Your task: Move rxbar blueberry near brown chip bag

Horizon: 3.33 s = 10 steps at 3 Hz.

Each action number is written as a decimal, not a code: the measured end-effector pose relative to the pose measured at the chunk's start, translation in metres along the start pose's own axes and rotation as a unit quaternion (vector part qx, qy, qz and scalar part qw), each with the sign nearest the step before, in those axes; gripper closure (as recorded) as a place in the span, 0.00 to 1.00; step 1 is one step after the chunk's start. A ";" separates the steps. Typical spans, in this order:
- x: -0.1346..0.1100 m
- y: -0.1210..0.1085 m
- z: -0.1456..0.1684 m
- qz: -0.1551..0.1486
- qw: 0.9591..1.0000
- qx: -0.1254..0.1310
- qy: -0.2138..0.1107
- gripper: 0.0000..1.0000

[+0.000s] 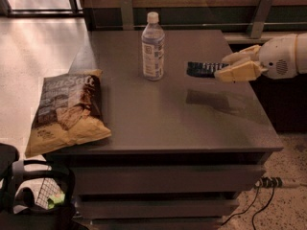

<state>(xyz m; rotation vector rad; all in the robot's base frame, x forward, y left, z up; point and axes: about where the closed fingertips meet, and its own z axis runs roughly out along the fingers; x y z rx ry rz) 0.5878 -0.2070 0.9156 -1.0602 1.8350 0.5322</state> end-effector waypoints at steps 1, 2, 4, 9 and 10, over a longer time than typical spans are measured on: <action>-0.009 0.031 0.019 -0.017 0.998 -0.048 -0.035 1.00; -0.020 0.082 0.048 -0.028 0.994 -0.099 -0.024 1.00; -0.032 0.136 0.091 -0.066 0.977 -0.200 0.006 1.00; -0.036 0.148 0.115 -0.085 0.970 -0.229 0.012 0.00; -0.036 0.149 0.115 -0.085 0.970 -0.229 0.012 0.00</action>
Offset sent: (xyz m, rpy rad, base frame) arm -0.0569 0.1135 -0.0181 0.0670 0.0426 0.2445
